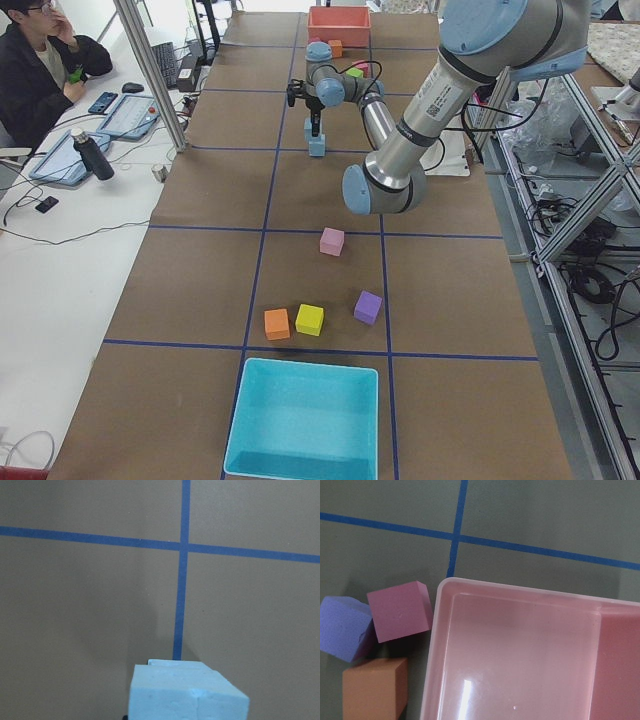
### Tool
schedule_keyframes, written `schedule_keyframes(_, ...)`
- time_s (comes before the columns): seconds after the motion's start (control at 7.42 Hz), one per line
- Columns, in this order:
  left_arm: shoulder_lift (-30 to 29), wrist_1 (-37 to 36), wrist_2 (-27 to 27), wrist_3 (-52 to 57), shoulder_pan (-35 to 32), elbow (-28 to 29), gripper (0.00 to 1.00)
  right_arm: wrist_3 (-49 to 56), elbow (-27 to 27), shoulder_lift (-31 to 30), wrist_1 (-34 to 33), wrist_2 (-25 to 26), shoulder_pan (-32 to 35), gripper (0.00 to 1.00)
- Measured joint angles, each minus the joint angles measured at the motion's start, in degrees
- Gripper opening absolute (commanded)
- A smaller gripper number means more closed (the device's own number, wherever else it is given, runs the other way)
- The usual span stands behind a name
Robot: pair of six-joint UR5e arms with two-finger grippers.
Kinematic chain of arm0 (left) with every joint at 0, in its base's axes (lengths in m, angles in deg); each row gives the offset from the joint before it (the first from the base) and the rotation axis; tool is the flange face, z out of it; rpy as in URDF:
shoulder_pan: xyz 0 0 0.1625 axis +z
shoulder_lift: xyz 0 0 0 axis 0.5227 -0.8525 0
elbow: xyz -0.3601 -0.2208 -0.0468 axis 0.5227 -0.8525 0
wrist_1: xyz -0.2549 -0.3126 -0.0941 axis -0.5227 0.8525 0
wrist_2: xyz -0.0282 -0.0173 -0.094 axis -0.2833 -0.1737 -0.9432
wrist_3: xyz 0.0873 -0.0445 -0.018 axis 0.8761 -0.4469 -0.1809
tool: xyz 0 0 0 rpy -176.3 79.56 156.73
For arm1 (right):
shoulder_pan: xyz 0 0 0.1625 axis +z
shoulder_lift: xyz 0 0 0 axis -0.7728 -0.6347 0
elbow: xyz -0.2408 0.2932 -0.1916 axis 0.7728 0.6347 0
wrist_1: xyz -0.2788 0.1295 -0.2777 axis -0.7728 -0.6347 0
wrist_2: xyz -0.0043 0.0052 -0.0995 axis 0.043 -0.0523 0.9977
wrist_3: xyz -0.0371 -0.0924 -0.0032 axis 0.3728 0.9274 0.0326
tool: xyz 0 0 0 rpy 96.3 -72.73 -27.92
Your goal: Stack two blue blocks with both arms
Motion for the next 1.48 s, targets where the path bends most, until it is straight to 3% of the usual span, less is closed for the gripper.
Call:
schedule_keyframes(0.27, -1.0, 0.0, 1.2, -0.6, 1.1, 1.5, 0.43, -0.1, 0.1, 0.0, 0.0, 0.0, 0.0, 1.00)
schedule_keyframes(0.67, -0.9, -0.1, 1.4, -0.6, 1.3, 1.8, 0.47, -0.1, 0.2, 0.1, 0.0, 0.0, 0.0, 1.00)
schedule_keyframes(0.81, -0.8, -0.1, 1.4, -0.6, 1.4, 1.8, 0.56, -0.1, 0.2, 0.1, 0.0, 0.0, 0.0, 1.00)
schedule_keyframes(1.08, -0.6, -0.1, 1.4, -0.5, 1.4, 1.9, 0.96, 0.0, 0.2, 0.1, 0.0, 0.0, 0.0, 1.00)
schedule_keyframes(1.48, -0.1, 0.0, 1.6, 0.0, 1.6, 1.6, 0.99, 0.0, 0.2, 0.1, 0.0, 0.0, 0.0, 1.00)
